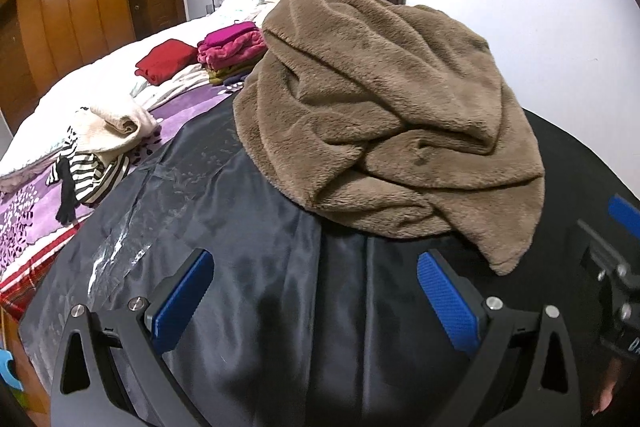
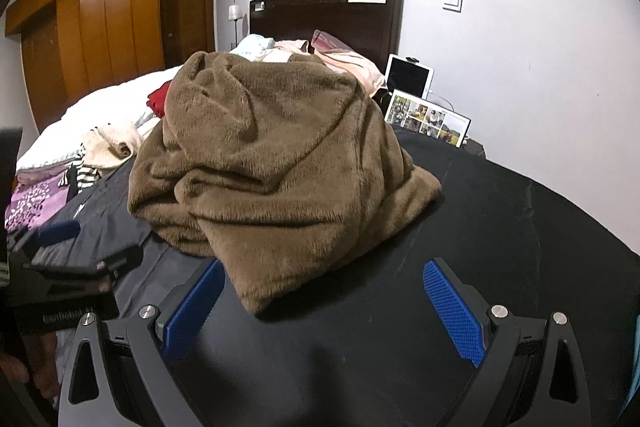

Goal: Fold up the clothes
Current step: 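Approach the brown fleece blanket with both grippers open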

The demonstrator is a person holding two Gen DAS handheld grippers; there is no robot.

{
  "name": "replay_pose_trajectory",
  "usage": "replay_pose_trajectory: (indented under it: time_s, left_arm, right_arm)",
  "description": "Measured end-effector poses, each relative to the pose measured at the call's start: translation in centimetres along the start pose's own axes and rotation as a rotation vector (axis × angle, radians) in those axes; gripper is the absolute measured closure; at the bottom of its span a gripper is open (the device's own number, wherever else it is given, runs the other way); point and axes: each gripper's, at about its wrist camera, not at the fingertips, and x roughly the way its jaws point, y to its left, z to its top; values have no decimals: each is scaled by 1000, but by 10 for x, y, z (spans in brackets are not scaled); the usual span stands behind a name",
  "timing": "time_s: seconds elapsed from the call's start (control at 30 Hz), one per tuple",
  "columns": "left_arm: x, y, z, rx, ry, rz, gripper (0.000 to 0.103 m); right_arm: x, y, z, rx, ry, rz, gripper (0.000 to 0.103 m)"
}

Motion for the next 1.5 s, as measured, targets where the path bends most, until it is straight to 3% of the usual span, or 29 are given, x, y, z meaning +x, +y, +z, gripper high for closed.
replay_pose_trajectory:
  time_s: [0.57,1.1,1.5]
  left_arm:
    - [23,31,-1,-126,26,25,1]
    - [35,34,-3,-122,59,23,1]
    - [38,31,-6,-110,76,19,1]
  right_arm:
    - [43,22,23,0,28,-60,2]
    - [84,19,13,15,122,-22,2]
    - [89,19,10,0,126,-29,2]
